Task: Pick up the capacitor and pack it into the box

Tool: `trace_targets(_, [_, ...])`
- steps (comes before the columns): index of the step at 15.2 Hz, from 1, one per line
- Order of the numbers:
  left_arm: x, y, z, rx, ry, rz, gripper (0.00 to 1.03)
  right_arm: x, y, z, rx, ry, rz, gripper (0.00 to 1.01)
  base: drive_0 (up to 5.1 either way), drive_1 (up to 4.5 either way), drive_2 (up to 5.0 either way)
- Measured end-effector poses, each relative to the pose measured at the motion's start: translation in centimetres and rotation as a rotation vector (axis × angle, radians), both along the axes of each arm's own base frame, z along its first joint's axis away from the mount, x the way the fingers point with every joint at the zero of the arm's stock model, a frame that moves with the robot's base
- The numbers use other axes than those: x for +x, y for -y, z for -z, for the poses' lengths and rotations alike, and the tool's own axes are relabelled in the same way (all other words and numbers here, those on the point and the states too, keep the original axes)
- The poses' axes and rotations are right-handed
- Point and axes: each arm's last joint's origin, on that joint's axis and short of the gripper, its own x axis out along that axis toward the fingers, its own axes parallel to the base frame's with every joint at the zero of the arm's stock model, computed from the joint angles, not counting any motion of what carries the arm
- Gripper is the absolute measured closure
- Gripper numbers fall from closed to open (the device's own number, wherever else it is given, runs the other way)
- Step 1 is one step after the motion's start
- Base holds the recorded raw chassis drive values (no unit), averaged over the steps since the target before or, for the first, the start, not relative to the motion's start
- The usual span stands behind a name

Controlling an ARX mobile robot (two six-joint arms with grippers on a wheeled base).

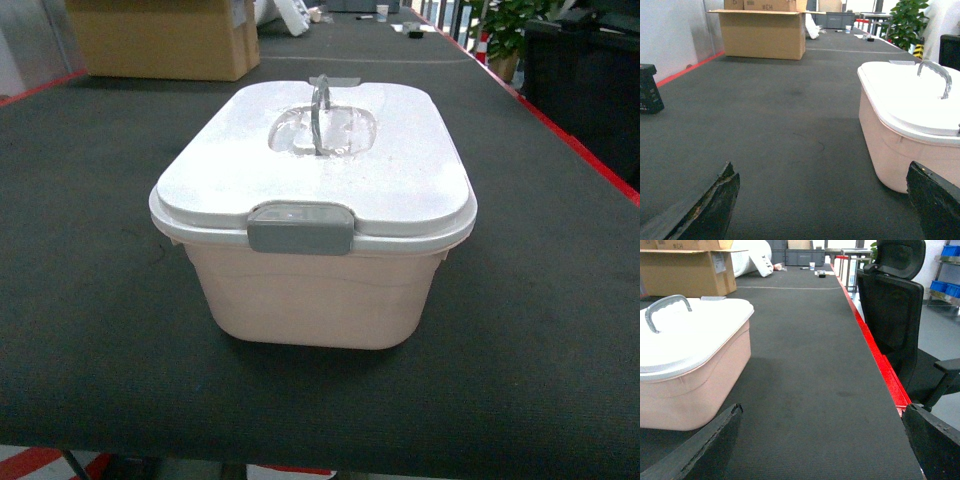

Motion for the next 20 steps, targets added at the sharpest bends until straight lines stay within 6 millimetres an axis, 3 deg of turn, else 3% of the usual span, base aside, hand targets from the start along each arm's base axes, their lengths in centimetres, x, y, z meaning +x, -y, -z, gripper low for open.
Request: trace_targets(20, [0.0,0.0,0.0,0.0,0.0,0.0,0.05,0.0,0.0,0.0,0.0,0.0,0.0,0.03,0.0,0.0,0.0])
